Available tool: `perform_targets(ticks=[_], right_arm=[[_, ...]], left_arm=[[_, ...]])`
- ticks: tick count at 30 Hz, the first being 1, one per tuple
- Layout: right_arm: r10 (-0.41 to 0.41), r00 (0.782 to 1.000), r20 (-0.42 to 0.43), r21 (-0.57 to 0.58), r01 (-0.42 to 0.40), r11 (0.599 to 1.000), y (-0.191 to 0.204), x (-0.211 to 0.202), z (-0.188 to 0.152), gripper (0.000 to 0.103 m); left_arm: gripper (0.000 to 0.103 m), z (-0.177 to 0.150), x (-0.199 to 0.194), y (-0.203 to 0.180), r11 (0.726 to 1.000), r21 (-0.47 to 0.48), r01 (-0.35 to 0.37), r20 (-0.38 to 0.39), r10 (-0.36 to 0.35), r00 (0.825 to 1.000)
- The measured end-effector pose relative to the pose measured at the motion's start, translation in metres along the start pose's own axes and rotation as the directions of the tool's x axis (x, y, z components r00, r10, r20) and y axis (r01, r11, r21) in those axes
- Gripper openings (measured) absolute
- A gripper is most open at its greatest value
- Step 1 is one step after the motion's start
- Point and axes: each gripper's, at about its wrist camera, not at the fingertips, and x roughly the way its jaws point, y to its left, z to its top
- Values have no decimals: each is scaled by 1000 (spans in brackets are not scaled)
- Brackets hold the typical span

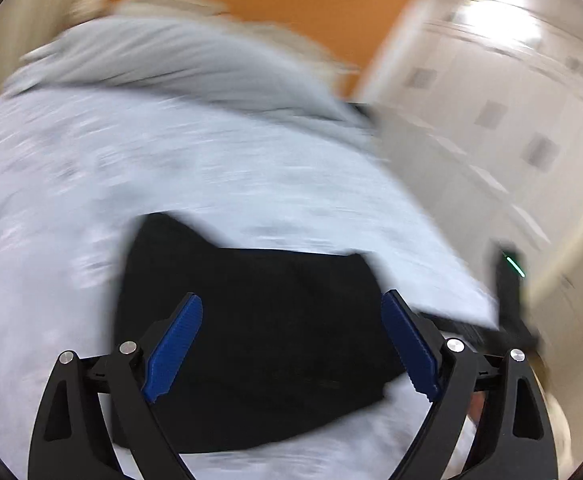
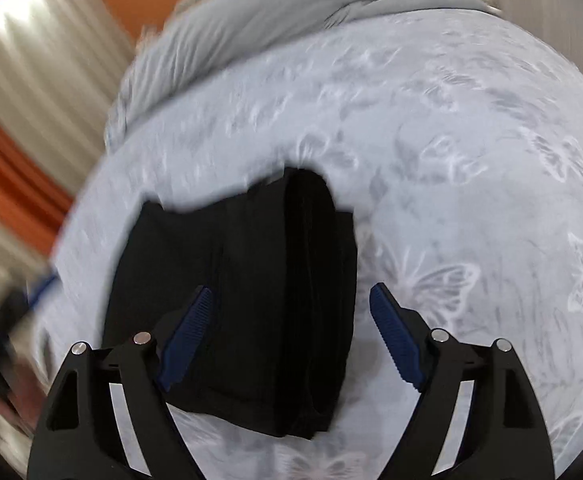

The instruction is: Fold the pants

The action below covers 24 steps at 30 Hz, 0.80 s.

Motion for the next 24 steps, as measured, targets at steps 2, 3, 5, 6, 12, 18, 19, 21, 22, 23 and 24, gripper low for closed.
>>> perform_targets(ticks=[2,3,5,6,12,18,19,21,22,23,24], right_arm=[[30,995,-91,8,-29,1000,5,37,-8,46],[45,993,-106,23,-43,999,6,40,-10,33],[76,996,-49,-3,-76,997,17,19,-4,8],[132,991,4,-3,-132,991,25,-5,-2,7],[-49,996,-74,33,51,998,-9,21,-20,23],[2,1000,5,94,-2,996,-14,-7,-20,74],[-5,1000,-2,100,5,995,-13,-7,-21,84],[39,998,-44,135,-32,990,-16,0,-31,84],[73,993,-89,157,-59,986,-18,10,-34,83],[88,987,-136,171,-64,983,-18,23,-38,83],[85,984,-158,170,-57,984,-19,32,-37,83]], left_arm=[[88,2,6,27,995,-77,-70,-25,68,997],[88,2,10,41,987,-113,-111,-49,106,993],[88,2,14,56,973,-141,-180,-75,171,982],[88,0,12,65,963,-150,-223,-82,213,974],[88,-19,18,87,950,-98,-298,-164,280,946],[88,-42,37,95,961,-157,-226,-277,176,945],[88,-45,37,93,965,-176,-194,-281,139,949],[88,-51,42,91,968,-204,-145,-309,77,948],[88,-55,46,90,968,-205,-145,-332,71,941],[88,-60,50,88,970,-187,-157,-331,89,940],[86,-61,50,86,973,-166,-160,-317,101,943]])
